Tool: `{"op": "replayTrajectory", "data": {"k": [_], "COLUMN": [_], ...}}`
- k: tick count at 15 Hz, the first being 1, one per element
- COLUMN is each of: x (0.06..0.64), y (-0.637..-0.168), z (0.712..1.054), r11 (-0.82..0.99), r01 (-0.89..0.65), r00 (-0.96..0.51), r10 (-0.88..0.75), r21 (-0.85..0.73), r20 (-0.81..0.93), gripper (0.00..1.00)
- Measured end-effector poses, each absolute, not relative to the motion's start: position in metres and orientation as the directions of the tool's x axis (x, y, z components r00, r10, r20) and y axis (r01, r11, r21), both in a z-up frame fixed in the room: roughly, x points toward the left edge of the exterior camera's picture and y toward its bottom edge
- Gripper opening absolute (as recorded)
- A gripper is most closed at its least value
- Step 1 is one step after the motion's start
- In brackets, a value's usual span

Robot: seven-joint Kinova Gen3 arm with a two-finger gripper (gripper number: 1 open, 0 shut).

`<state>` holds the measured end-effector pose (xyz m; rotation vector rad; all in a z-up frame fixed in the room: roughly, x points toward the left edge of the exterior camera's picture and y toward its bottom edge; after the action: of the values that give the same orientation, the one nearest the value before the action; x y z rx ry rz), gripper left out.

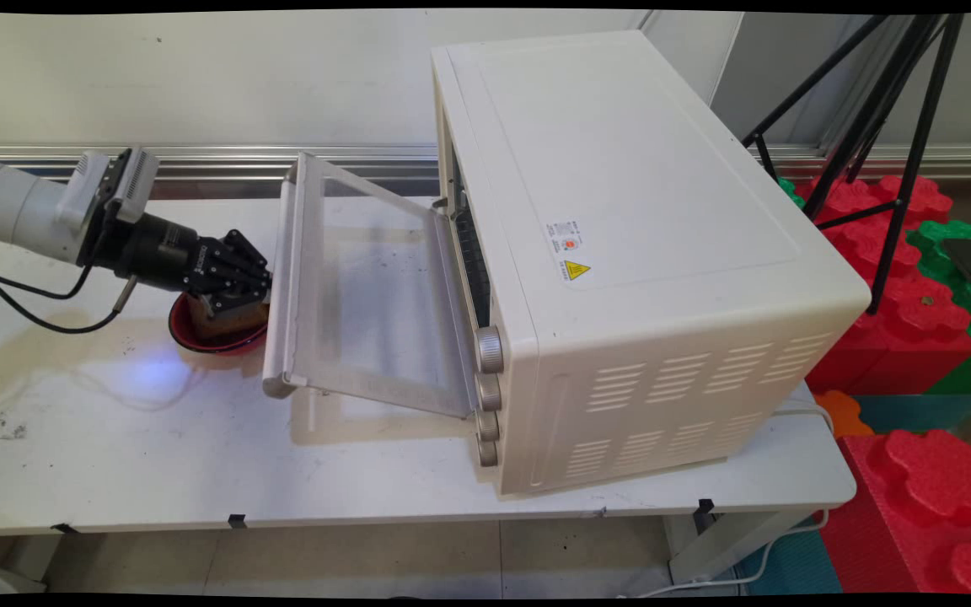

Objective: Close the oven

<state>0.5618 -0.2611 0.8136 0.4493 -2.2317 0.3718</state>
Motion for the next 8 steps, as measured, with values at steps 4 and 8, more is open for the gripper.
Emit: {"op": "replayTrajectory", "data": {"k": [4,8], "x": [0.552,0.538], "y": [-0.265,-0.274], "z": [0.826,0.842], "r11": [0.893,0.893], "r01": [-0.432,-0.426], "r00": [-0.594,-0.579], "r10": [-0.177,-0.145], "r21": [-0.126,-0.146], "r20": [0.785,0.802], "gripper": [0.00,0.00]}}
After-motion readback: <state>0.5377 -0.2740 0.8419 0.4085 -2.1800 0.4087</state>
